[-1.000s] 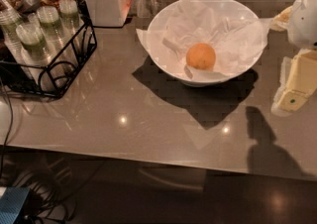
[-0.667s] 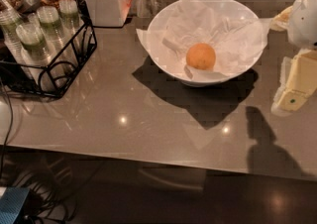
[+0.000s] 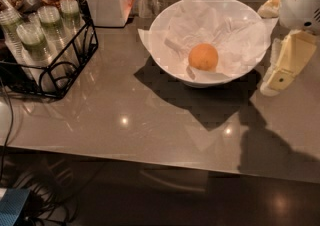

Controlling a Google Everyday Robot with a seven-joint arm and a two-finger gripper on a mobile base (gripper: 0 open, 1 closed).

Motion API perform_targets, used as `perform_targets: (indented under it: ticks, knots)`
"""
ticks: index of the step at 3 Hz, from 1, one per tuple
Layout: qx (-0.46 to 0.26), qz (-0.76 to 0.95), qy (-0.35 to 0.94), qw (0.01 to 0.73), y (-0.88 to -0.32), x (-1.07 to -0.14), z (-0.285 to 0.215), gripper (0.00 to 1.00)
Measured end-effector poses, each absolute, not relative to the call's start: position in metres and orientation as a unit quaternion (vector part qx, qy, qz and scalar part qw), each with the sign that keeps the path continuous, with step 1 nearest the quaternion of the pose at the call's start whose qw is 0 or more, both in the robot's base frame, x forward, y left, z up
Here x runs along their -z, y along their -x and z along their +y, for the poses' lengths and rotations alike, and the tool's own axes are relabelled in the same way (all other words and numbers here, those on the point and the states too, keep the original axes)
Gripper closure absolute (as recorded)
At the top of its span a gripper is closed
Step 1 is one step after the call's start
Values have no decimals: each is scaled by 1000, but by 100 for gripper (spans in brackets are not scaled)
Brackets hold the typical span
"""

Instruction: Pick orange from white bowl

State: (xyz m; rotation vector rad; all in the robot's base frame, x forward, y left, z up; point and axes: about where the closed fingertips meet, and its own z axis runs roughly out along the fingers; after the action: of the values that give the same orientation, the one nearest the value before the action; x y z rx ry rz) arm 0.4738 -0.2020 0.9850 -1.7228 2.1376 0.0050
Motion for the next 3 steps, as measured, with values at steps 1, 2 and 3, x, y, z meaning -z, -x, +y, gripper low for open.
perform_targets:
  ticks: [1,2,3]
  knots:
    - [-33,757,620,203,-501,-983,-188,0]
    - [-29,756,620,208,-502,-985,-188,0]
    - [-54,748,621,229,-516,-981,-185,0]
